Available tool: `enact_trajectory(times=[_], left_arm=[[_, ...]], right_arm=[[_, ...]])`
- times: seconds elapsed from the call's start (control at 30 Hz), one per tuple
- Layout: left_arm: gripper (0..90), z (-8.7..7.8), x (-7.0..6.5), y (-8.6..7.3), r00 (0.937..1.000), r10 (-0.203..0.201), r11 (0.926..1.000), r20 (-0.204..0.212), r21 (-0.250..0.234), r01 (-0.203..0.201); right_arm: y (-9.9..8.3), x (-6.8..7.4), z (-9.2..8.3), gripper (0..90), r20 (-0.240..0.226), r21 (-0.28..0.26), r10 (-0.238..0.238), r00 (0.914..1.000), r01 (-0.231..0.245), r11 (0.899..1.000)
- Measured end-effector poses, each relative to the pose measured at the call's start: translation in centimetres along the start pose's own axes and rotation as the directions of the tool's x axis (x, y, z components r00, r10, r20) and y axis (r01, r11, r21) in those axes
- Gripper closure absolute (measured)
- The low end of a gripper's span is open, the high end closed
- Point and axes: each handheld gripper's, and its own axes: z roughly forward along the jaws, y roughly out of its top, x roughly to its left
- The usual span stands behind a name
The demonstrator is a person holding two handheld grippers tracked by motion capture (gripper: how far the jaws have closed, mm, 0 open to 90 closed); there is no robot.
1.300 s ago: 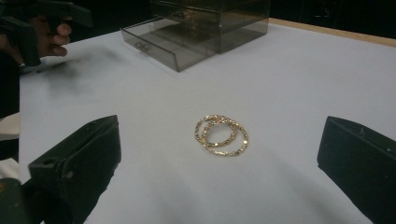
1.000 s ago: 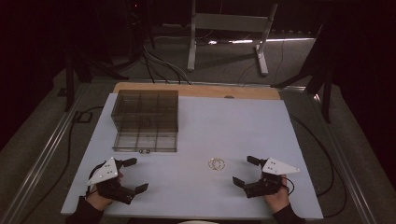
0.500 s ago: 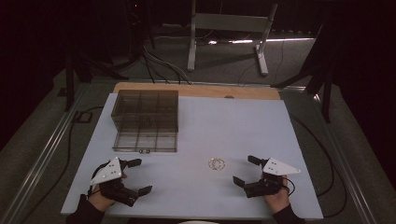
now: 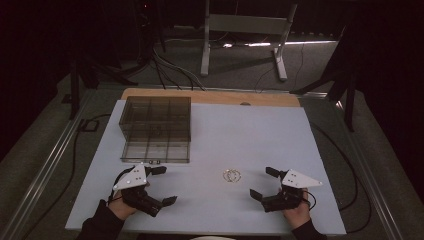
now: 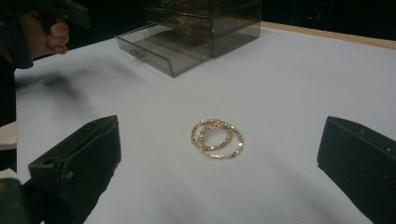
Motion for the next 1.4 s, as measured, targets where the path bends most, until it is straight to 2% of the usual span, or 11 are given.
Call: enact_trajectory(times=[0.37,0.5,0.53,0.67,0.73,0.9,1.07,1.23,1.4], left_arm=[[0.6,2.1,0.1,1.5,0.9997,0.009,0.9998,0.020,0.014,-0.010],[0.5,3.3,0.1,2.1,0.9996,-0.006,0.9998,0.027,0.019,0.006],[0.6,4.0,0.0,2.5,0.9989,-0.018,0.9997,0.043,0.015,0.018],[0.6,5.3,-0.2,3.2,0.9990,-0.008,0.9995,0.045,0.030,0.007],[0.6,5.9,-0.1,3.5,0.9986,-0.018,0.9994,0.051,0.032,0.016],[0.6,7.0,-0.1,4.0,0.9990,-0.007,0.9993,0.045,0.038,0.005],[0.6,9.2,0.1,4.8,0.9988,-0.022,0.9987,0.042,0.046,0.020],[0.6,10.7,0.0,5.0,0.9988,-0.028,0.9977,0.041,0.063,0.025],[0.6,12.9,-0.5,4.9,0.9975,-0.021,0.9954,0.068,0.095,0.015]], right_arm=[[0.0,0.0,0.0,0.0,-0.002,-0.001,0.005,1.0000,-0.005,1.000],[0.0,0.0,0.0,0.0,-0.001,-0.003,0.008,1.0000,-0.008,1.000],[0.0,0.0,0.0,0.0,-0.001,-0.001,0.007,1.0000,-0.007,1.000],[0.0,-0.1,0.0,0.0,-0.002,-0.001,0.011,0.9999,-0.011,1.000],[0.0,-0.1,0.0,0.0,-0.003,-0.001,0.011,0.9999,-0.011,1.000],[-0.1,-0.1,0.0,0.0,-0.003,0.000,0.013,0.9999,-0.013,1.000],[-0.1,-0.2,0.0,0.0,-0.002,0.000,0.014,0.9999,-0.014,1.000],[-0.1,-0.2,0.0,0.0,-0.004,0.002,0.015,0.9999,-0.015,1.000],[-0.1,-0.2,-0.1,0.0,-0.004,-0.002,0.014,0.9999,-0.014,1.000]])
